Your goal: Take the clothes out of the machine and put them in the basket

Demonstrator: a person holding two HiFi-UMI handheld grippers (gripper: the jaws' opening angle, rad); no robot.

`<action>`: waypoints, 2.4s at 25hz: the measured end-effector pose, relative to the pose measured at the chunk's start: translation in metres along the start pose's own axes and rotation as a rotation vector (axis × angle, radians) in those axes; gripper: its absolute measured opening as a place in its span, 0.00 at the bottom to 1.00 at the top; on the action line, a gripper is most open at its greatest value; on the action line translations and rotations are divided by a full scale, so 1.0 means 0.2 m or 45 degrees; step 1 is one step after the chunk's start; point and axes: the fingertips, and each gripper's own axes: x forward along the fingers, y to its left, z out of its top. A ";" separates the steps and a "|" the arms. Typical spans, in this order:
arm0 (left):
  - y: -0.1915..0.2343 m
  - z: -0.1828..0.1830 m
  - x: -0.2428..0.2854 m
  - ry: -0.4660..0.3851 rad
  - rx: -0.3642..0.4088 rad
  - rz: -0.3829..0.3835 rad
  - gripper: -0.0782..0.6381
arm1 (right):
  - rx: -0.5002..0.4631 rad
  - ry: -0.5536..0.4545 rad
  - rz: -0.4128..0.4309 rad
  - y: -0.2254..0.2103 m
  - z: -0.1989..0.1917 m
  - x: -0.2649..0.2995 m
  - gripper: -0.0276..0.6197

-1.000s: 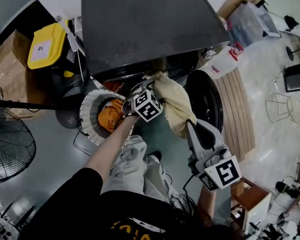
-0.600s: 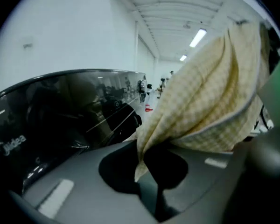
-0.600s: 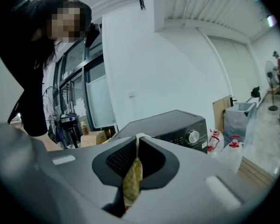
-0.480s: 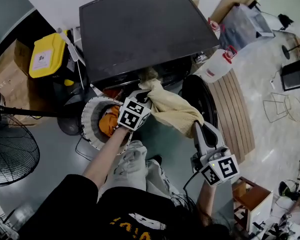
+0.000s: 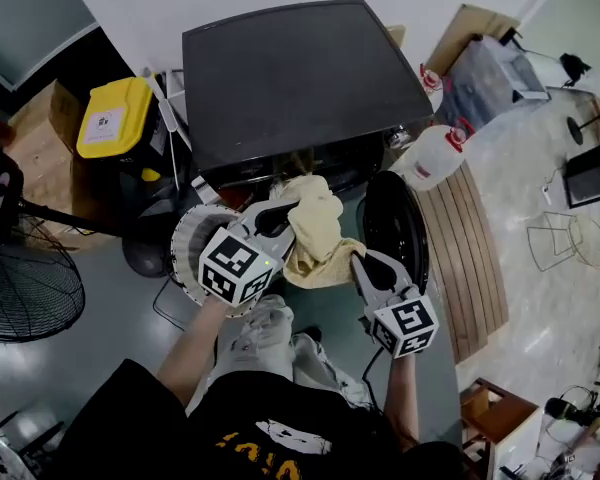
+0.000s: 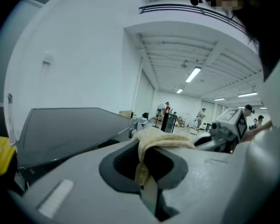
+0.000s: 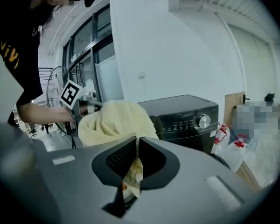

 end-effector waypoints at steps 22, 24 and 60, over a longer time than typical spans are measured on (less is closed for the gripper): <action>-0.86 0.32 -0.80 -0.125 0.419 0.119 0.13 | -0.048 0.109 0.695 0.78 -0.27 0.08 0.52; -0.79 0.33 -0.91 -0.135 0.458 0.217 0.13 | -0.028 0.083 0.690 0.84 -0.24 0.11 0.30; 0.62 -0.59 -1.60 0.315 0.151 0.645 0.13 | 0.069 0.341 0.453 1.30 -0.41 1.08 0.14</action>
